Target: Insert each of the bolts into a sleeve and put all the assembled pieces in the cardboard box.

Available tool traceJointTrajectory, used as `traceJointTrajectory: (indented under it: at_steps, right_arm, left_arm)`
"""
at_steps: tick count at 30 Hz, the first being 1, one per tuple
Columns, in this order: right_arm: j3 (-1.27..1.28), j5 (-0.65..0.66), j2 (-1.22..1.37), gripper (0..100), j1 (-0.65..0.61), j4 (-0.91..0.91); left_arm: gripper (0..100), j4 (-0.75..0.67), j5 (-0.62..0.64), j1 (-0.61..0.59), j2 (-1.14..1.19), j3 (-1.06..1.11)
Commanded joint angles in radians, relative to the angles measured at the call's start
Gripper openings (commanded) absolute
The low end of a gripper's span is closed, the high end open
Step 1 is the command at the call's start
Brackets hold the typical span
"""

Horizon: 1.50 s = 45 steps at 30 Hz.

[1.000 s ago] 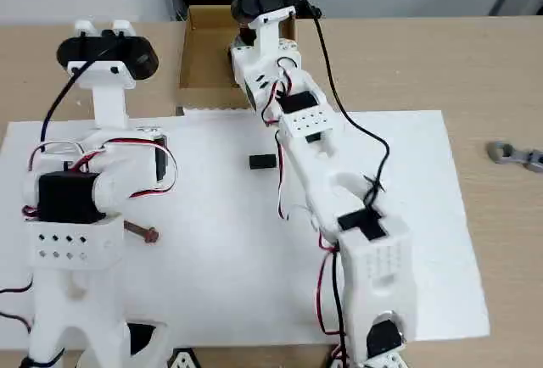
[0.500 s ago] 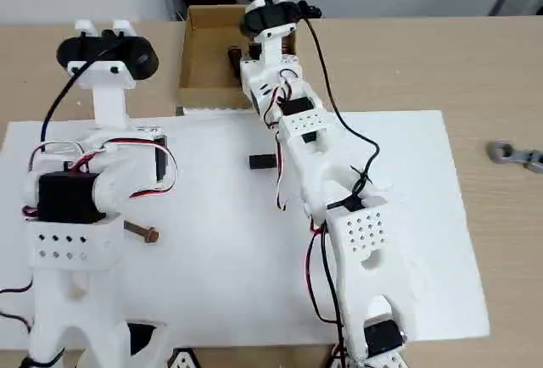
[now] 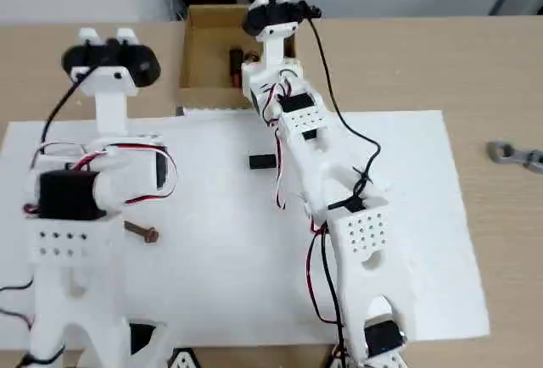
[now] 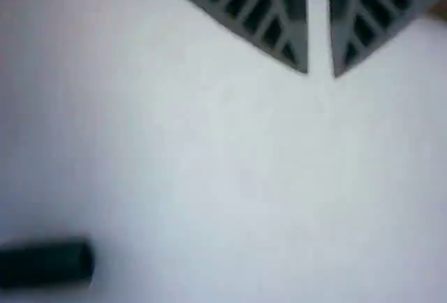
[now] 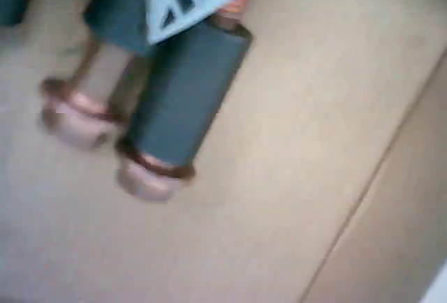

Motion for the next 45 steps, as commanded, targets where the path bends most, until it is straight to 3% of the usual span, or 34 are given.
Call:
traceJointTrajectory:
  at_steps: [1,6,10,18,23,30,36,45]
  right_arm:
    - [-0.055,-0.011,-0.096,23.3,0.015,0.004]
    - [-0.055,-0.011,-0.202,23.3,0.013,0.124]
    - [-0.055,-0.011,-0.308,23.3,0.021,0.320]
    - [-0.055,-0.011,-0.476,23.3,0.077,0.742]
    - [-0.055,-0.008,-0.527,23.3,0.096,0.963]
    - [-0.055,-0.006,-0.588,23.3,0.094,1.148]
    - [-0.052,0.048,-0.704,23.4,0.097,1.294]
    - [0.101,0.117,-0.984,23.4,0.088,1.313]
  left_arm:
    - [1,0.071,-0.014,-0.006,0.066,-0.013]
    - [1,0.130,-0.109,-0.006,0.193,-0.134]
    - [1,0.130,-0.282,-0.026,0.259,-0.182]
    - [10,0.130,-0.503,-0.229,0.361,-0.177]
    - [11,0.130,-0.799,-0.308,0.387,-0.062]
    - [11,0.129,-1.189,-0.311,0.367,0.067]
    - [11,0.127,-1.312,-0.310,0.367,0.071]
    - [11,0.126,-1.410,-0.311,0.368,0.082]
